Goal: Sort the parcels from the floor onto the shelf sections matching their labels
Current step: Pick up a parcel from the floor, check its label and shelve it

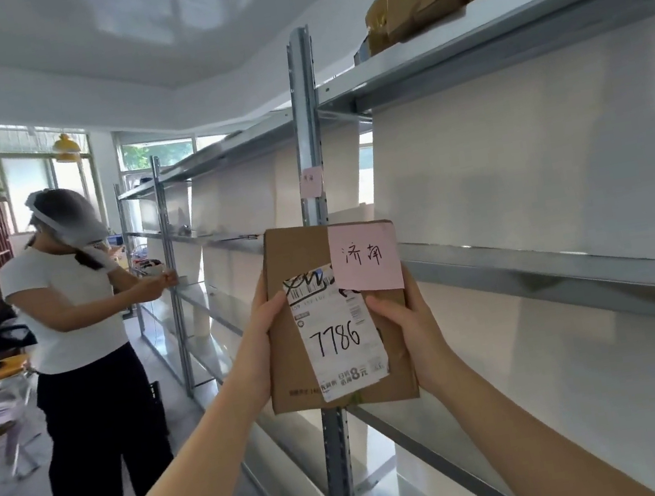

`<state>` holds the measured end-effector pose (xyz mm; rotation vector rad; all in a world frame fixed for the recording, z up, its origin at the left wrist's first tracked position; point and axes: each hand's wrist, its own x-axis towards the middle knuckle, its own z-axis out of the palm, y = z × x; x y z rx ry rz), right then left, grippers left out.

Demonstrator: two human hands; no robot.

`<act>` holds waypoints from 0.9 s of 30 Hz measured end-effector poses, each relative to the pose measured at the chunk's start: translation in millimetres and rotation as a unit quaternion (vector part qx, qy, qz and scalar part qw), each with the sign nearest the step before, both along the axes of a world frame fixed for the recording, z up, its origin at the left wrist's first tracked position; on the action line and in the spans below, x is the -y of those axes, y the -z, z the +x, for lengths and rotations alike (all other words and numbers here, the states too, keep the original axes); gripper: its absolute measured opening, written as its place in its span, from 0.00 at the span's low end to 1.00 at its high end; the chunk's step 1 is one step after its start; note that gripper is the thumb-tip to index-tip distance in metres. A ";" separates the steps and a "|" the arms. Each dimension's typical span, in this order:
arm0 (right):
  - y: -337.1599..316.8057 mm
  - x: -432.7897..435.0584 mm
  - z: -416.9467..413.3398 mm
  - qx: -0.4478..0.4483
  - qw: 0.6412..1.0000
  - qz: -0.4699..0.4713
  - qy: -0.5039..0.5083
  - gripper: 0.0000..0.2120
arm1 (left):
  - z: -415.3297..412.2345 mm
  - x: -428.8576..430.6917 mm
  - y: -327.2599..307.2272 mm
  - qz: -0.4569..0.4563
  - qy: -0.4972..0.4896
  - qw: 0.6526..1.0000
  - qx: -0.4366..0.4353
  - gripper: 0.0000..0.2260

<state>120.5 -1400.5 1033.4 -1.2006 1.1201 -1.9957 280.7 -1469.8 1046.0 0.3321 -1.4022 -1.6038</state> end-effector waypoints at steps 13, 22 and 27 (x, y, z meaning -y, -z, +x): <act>-45.9 134.0 -91.9 0.032 0.998 -0.015 0.058 0.32 | -99.3 163.0 -39.1 -0.002 0.098 0.995 -0.016 0.16; -113.5 205.9 -173.1 0.039 0.985 0.002 0.167 0.22 | -196.9 262.3 -94.2 0.007 0.205 0.979 0.011 0.10; -123.0 225.5 -211.2 0.084 0.968 0.082 0.220 0.12 | -240.4 284.3 -98.1 0.069 0.209 0.973 0.067 0.08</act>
